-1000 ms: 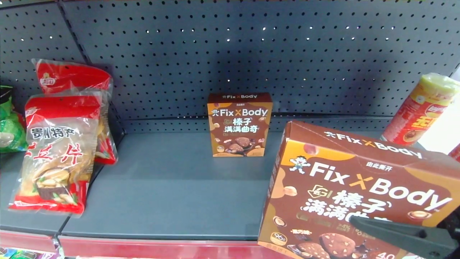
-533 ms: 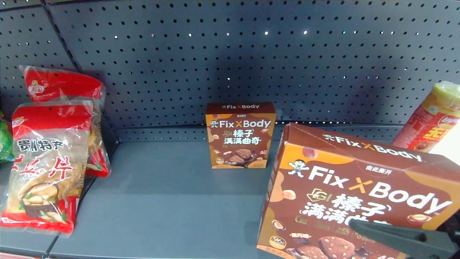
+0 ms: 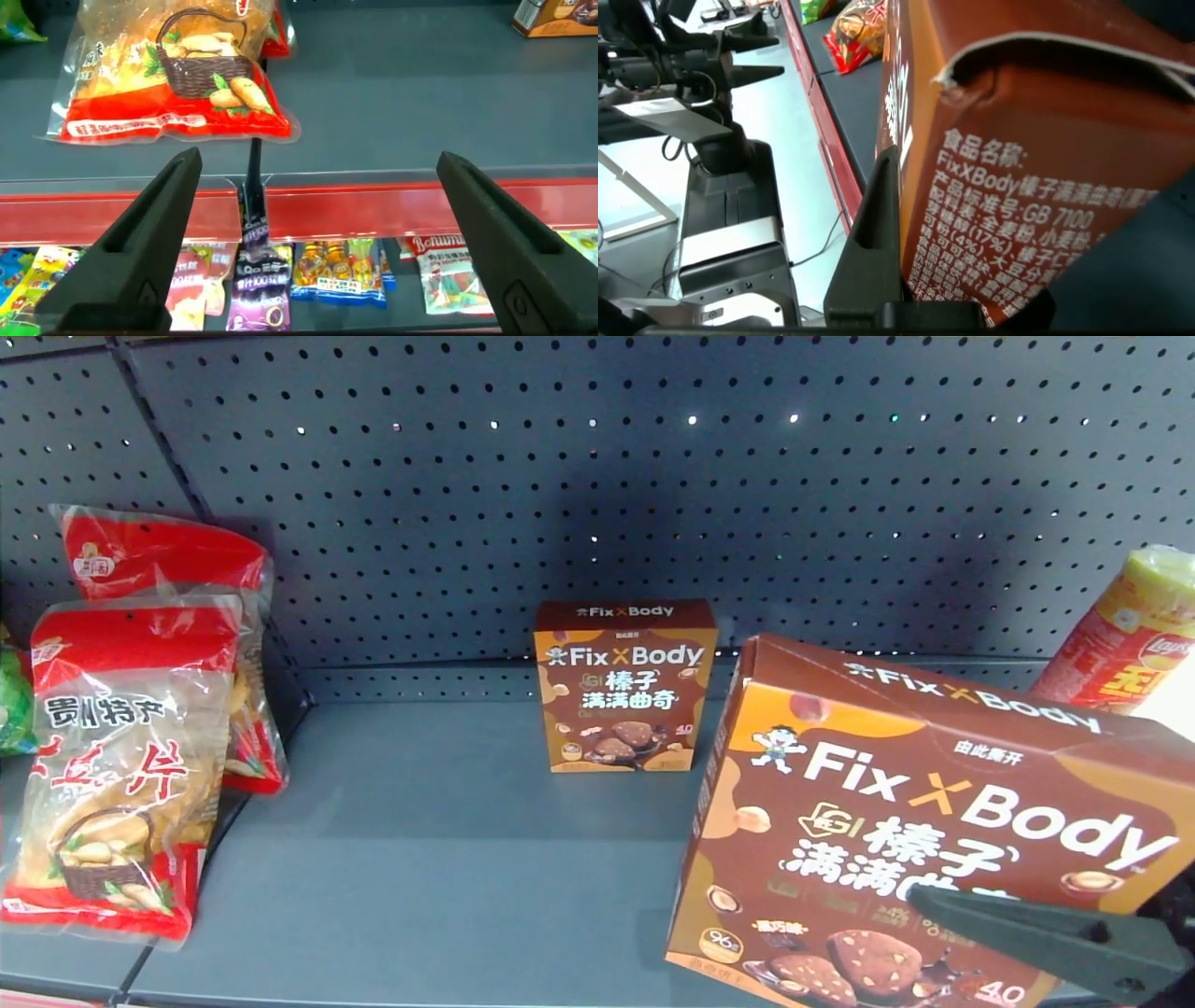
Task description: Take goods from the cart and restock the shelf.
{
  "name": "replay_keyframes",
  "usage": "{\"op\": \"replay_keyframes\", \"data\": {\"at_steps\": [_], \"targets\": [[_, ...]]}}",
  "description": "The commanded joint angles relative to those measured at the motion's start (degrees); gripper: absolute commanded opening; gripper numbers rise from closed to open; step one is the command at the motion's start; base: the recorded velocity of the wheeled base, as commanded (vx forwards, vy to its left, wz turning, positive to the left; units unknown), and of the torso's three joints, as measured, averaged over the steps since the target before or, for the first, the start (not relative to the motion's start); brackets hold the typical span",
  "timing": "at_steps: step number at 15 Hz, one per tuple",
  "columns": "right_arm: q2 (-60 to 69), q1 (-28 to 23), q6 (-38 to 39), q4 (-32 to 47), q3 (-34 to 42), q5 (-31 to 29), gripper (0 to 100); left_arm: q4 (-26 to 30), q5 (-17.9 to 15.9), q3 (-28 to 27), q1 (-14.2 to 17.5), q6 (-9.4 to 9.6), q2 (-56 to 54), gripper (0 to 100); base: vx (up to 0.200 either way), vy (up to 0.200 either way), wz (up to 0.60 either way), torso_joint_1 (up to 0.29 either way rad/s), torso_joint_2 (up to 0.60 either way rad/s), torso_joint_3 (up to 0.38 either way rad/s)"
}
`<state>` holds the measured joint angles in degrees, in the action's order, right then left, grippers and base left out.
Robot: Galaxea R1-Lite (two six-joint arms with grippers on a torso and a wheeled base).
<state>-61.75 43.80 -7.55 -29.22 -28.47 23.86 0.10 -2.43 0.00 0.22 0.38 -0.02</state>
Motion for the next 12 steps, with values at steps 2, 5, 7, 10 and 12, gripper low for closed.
{"op": "replay_keyframes", "data": {"at_steps": [2, 5, 7, 10, 12], "targets": [[0.4, 0.1, 0.0, 0.0, -0.1, 0.1, 0, -0.2, -2.8, 0.0, 0.0, 1.56, 0.0, 100, 0.0, 0.0, 0.0, 0.0, 0.0, 0.0], [1.5, 0.1, 0.0, 0.0, 1.0, 0.2, 0, -0.4, -5.7, 0.0, 0.0, 5.42, 0.0, 100, 0.0, 0.0, 0.0, 0.0, 0.0, 0.0], [1.8, 0.2, 0.0, 0.0, 1.9, 0.2, 0, -0.5, -6.0, 0.0, 0.0, 5.6, 0.0, 100, 0.0, 0.0, 0.0, 0.0, 0.0, 0.0], [2.3, 0.5, 0.0, 0.0, 3.0, 0.1, 0, -4.2, -5.0, -14.2, -1.0, 1.91, 6.4, 100, 0.0, 0.0, 0.0, 0.0, 0.0, 0.0], [2.3, 0.5, 0.0, 0.0, 2.9, 0.1, 0, -2.5, -5.8, -17.6, -7.0, 1.12, 9.9, 100, 0.0, 0.0, 0.0, 0.0, 0.0, 0.0]]}}
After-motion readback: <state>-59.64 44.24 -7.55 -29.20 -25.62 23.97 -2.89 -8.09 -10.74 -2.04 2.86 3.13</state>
